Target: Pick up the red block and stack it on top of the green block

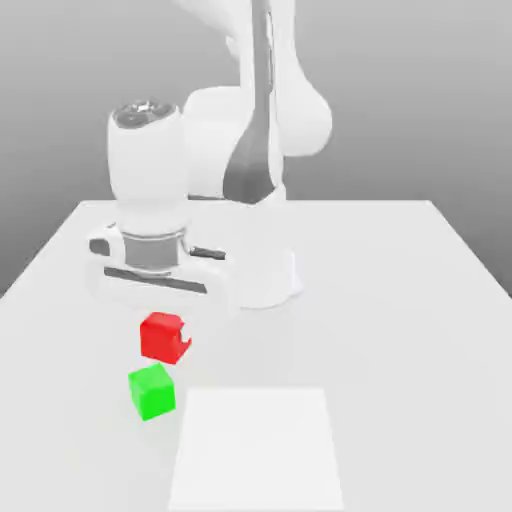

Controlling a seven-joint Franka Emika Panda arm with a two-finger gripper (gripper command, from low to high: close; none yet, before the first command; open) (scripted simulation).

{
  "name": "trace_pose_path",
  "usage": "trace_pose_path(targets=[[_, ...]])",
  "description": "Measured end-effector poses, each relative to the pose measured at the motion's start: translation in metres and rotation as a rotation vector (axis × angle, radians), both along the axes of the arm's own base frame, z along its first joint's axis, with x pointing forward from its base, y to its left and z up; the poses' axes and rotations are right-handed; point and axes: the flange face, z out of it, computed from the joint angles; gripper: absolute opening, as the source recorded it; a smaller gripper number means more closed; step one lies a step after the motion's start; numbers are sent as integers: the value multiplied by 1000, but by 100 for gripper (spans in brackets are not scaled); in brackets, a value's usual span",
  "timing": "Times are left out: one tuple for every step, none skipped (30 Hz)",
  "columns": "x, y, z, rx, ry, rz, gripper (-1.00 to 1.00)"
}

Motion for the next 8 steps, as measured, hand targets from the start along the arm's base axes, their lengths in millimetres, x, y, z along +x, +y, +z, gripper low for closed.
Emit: trace_pose_path(targets=[[0, -2, -7, 1, 0, -6, -100], [0, -3, -15, 1, -1, -9, -100], [0, -3, -24, 1, -1, -11, -100], [0, -3, -33, 1, -1, -10, -100], [0, -3, -42, 0, 0, -10, -100], [-1, -3, -49, -1, 1, -11, 100], [-1, -3, -49, -1, 1, -11, 100], [-1, -3, -49, -1, 1, -11, 100]])
